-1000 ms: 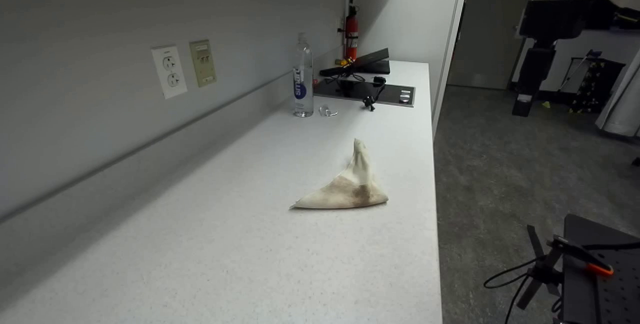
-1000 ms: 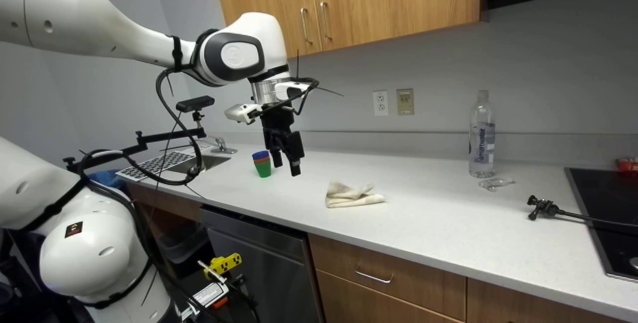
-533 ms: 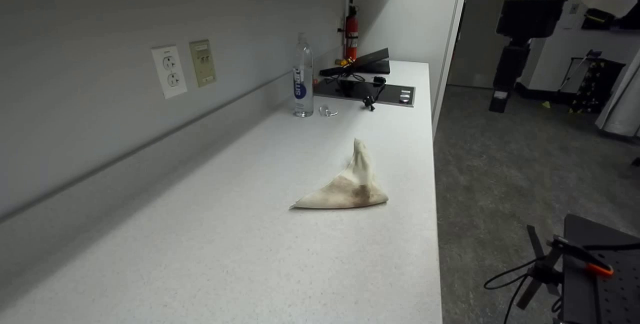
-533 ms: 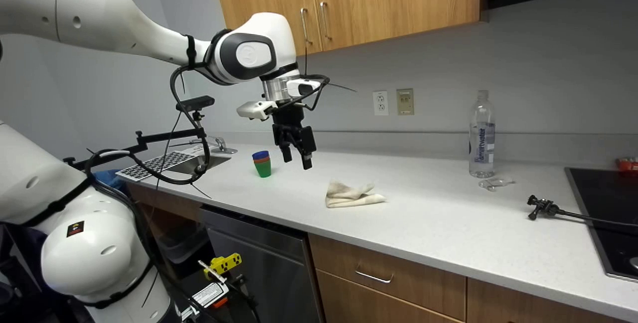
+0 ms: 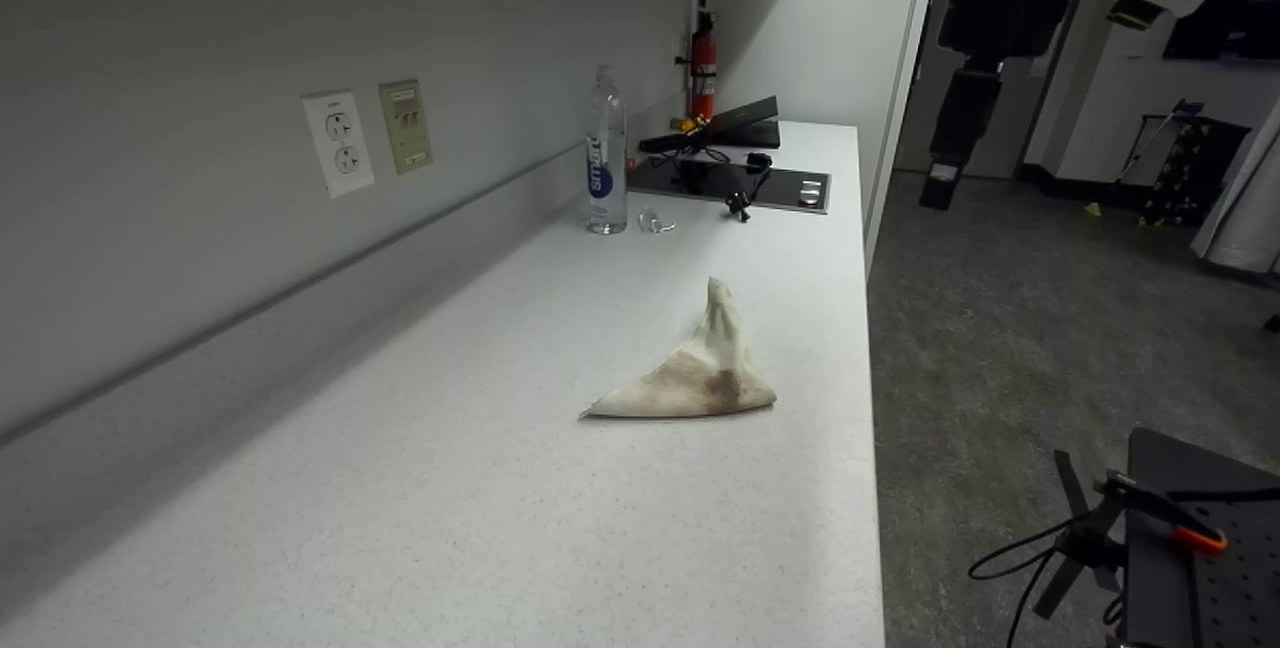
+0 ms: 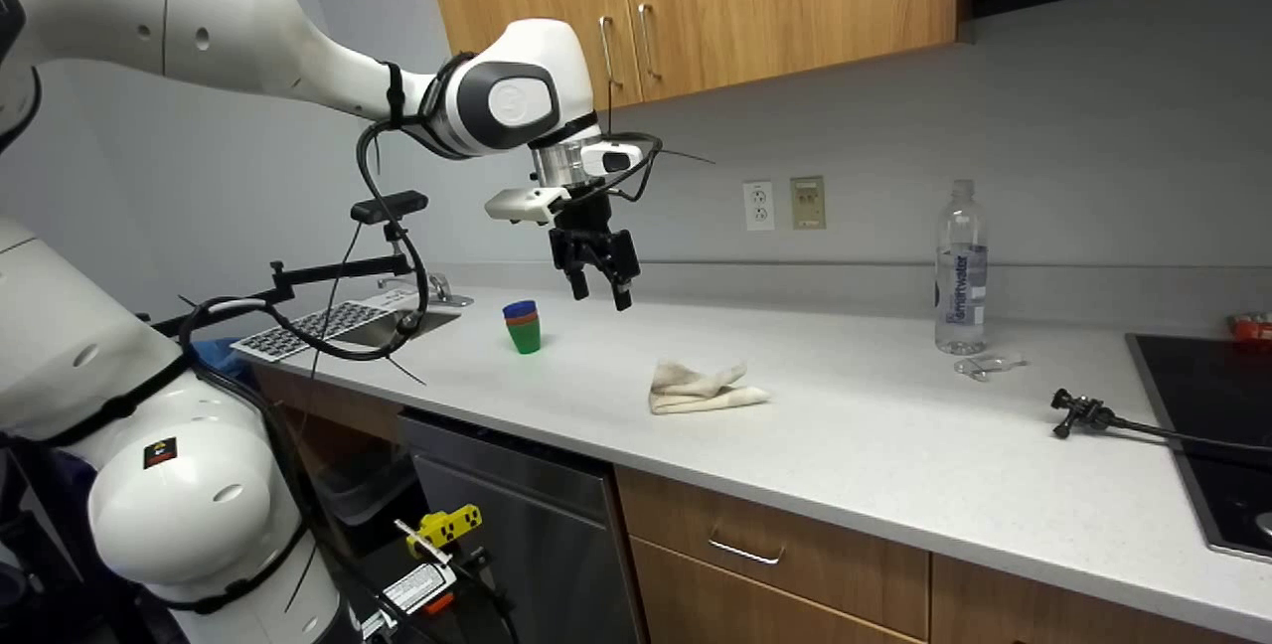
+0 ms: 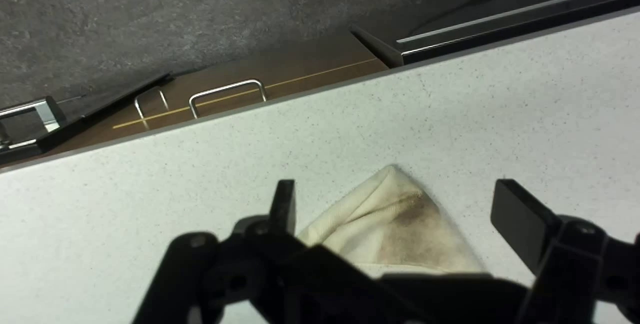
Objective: Unfold the towel
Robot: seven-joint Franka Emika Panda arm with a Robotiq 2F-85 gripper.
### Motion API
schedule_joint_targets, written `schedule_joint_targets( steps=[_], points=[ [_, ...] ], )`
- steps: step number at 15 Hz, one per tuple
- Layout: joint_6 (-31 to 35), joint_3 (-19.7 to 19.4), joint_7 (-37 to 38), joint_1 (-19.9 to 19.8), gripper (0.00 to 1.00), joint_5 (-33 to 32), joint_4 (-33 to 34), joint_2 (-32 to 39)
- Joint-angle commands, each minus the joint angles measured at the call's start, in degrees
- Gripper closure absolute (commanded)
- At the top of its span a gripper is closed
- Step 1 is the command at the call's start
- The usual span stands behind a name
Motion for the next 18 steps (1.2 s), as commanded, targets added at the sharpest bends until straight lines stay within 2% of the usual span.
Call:
schedule_joint_targets(
  steps=[1,6,15,17,18],
  points=[
    [-0.1,0.3,-0.1,-0.4,0.00,0.1,0.1,0.0],
    [2.2,0.2,2.7,-1.8,0.00,-0.9,2.2,4.7],
    [12.7,0.0,2.6,-1.9,0.00,0.3,12.6,22.1],
    [12.8,0.3,2.7,-1.8,0.00,-0.2,13.5,23.2],
    [12.8,0.2,2.5,-2.0,0.00,-0.2,11.0,21.4]
  ],
)
